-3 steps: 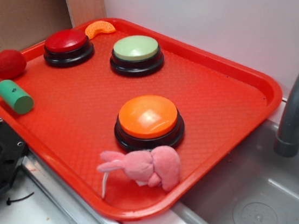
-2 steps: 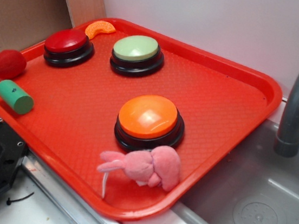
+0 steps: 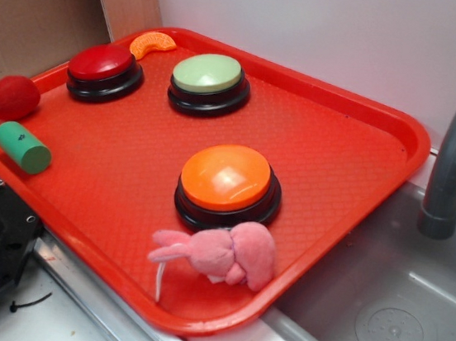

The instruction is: Push the red button.

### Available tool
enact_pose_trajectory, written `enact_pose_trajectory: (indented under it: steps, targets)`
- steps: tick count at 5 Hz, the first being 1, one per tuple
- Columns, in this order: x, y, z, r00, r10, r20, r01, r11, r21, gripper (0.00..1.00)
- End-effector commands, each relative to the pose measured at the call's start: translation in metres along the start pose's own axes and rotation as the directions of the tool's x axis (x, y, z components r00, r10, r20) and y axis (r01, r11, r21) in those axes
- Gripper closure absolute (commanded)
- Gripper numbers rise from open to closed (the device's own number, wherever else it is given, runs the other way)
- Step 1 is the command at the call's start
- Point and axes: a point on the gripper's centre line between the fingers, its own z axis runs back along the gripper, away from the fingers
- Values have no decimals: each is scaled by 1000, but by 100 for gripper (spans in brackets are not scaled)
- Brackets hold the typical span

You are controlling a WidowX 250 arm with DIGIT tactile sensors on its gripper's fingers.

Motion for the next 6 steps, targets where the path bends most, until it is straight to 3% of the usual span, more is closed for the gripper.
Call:
enact_pose_trajectory:
  steps: [1,2,4,6]
  targets:
    - [60,57,-68,968,243,61,-246,967,63,0]
    - [74,86,-102,948,309,70,-314,945,85,0]
    - [92,97,-149,958,283,49,-287,950,124,0]
    - [87,101,-168,959,283,9,-282,949,141,0]
